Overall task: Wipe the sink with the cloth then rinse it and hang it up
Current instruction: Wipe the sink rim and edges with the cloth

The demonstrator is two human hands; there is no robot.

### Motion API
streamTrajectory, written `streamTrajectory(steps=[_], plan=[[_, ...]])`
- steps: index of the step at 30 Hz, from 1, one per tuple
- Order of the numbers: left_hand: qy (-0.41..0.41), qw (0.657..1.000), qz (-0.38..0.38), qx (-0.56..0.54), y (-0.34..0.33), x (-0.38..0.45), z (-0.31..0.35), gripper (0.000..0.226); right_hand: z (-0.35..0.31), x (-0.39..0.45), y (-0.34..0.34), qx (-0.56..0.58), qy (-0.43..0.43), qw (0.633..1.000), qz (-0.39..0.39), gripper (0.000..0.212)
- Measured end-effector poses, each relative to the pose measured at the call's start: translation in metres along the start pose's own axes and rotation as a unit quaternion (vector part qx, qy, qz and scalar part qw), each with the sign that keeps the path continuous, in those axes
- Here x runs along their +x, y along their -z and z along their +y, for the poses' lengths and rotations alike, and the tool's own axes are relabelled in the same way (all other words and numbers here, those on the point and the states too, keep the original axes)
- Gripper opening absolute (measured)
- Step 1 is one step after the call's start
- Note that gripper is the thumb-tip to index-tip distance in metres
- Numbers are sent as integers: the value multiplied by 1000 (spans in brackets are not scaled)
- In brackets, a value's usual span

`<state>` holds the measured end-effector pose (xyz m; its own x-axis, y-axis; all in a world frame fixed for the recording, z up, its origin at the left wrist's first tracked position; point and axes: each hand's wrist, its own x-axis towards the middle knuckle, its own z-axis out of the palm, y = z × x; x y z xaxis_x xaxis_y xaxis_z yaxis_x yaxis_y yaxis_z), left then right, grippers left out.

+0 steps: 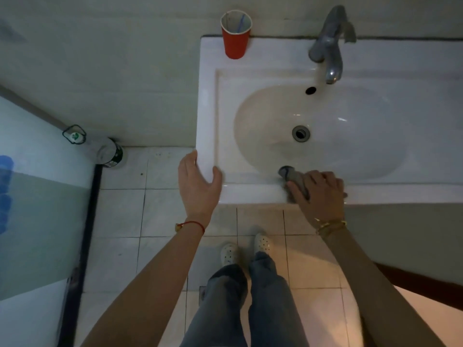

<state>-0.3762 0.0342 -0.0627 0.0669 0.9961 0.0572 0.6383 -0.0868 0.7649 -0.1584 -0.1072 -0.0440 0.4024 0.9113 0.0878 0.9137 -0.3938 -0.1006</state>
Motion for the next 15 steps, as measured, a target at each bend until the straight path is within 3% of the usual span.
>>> streamTrajectory(steps=[3, 7, 11, 15], plan=[[2, 1000, -5, -4, 0, -1, 1, 58, -31, 3, -4, 22, -39, 999, -7, 50], [3, 1000, -7, -9, 0, -1, 1, 59, -90, 9, -17, 62, 15, 998, 5, 42], [5, 1000, -2, -20, 2, -1, 2, 57, -39, 5, -12, 37, 88, 995, -1, 51], [7, 1000, -4, -16, 2, -1, 2, 58, 6, -2, 1, 0, -27, 1000, 16, 59]])
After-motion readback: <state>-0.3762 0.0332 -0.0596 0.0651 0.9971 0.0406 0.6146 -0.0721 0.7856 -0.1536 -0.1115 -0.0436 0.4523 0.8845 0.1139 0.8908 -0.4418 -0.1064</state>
